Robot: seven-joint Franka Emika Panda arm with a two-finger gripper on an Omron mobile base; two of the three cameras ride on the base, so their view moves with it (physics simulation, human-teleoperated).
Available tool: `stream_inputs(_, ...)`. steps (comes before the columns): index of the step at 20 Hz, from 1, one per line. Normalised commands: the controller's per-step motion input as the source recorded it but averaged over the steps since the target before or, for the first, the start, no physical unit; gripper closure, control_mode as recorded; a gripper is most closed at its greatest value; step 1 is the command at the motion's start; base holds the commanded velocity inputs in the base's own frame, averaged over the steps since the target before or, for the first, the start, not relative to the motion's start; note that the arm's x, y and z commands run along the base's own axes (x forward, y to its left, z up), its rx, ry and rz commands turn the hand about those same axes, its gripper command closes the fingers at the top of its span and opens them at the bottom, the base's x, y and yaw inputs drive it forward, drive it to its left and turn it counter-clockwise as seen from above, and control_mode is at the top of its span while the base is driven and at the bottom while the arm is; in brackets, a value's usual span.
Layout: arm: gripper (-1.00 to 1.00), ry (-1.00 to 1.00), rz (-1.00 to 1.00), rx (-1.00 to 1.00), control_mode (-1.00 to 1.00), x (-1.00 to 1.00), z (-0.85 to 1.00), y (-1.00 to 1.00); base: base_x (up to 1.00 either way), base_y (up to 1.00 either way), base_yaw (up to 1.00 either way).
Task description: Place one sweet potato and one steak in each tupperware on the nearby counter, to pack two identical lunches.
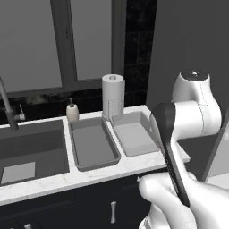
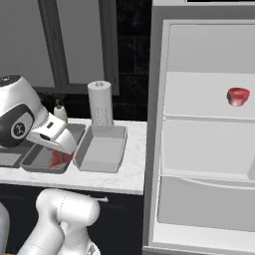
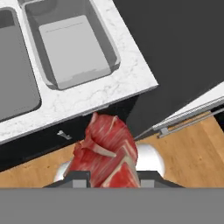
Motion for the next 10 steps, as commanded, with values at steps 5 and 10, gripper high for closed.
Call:
stream_inputs(5, 1.00, 0.10, -0.03, -0.09, -1.00, 1.00, -0.06, 0.00, 0.00, 0.00, 0.00)
stream_inputs(10, 1.00, 0.00, 0.00, 0.01, -1.00, 1.00, -0.30, -0.03, 0.00, 0.00, 0.00)
